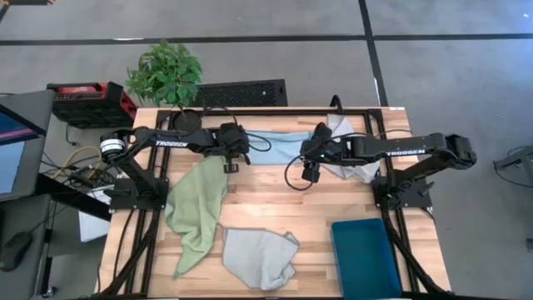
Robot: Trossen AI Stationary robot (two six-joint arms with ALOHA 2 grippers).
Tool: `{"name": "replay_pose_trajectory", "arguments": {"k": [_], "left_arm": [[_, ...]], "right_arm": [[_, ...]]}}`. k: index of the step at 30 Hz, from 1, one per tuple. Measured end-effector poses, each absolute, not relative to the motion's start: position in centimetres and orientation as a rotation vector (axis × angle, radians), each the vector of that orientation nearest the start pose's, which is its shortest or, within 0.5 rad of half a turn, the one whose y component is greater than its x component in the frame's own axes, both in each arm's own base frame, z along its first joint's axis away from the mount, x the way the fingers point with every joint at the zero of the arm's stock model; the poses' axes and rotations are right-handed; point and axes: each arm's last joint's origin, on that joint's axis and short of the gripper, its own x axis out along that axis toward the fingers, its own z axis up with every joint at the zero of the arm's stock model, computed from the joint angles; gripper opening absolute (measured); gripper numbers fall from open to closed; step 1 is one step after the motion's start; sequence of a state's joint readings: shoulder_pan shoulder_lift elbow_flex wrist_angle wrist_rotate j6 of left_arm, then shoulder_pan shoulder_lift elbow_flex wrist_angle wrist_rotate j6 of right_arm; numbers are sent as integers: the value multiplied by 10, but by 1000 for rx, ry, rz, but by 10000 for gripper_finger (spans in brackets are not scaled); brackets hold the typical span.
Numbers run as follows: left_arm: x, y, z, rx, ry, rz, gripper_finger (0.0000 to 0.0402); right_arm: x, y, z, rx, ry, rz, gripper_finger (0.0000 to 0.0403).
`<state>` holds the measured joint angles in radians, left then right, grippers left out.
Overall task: Fold microfiber towels
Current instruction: Fold the blue microfiber towel
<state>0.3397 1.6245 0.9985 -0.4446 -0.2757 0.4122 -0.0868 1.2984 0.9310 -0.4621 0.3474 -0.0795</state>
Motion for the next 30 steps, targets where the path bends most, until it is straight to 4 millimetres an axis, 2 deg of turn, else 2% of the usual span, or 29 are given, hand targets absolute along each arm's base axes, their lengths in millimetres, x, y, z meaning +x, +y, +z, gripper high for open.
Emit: {"name": "replay_pose_trajectory", "arguments": {"k": [7,10,16,19,26,30], "left_arm": [[315,117,212,386,970,281,0],[330,122,213,394,926,279,0],[380,139,206,471,912,228,0],[405,146,211,506,885,219,0],[460,153,202,607,871,166,0],[483,154,195,625,875,146,0]], "right_arm": [[241,-31,284,-168,727,-390,228],[232,-30,292,-165,699,-392,228],[221,-29,302,-159,664,-392,228],[219,-29,305,-156,650,-393,228],[216,-28,303,-150,668,-394,228],[216,-28,302,-137,677,-397,228]]}}
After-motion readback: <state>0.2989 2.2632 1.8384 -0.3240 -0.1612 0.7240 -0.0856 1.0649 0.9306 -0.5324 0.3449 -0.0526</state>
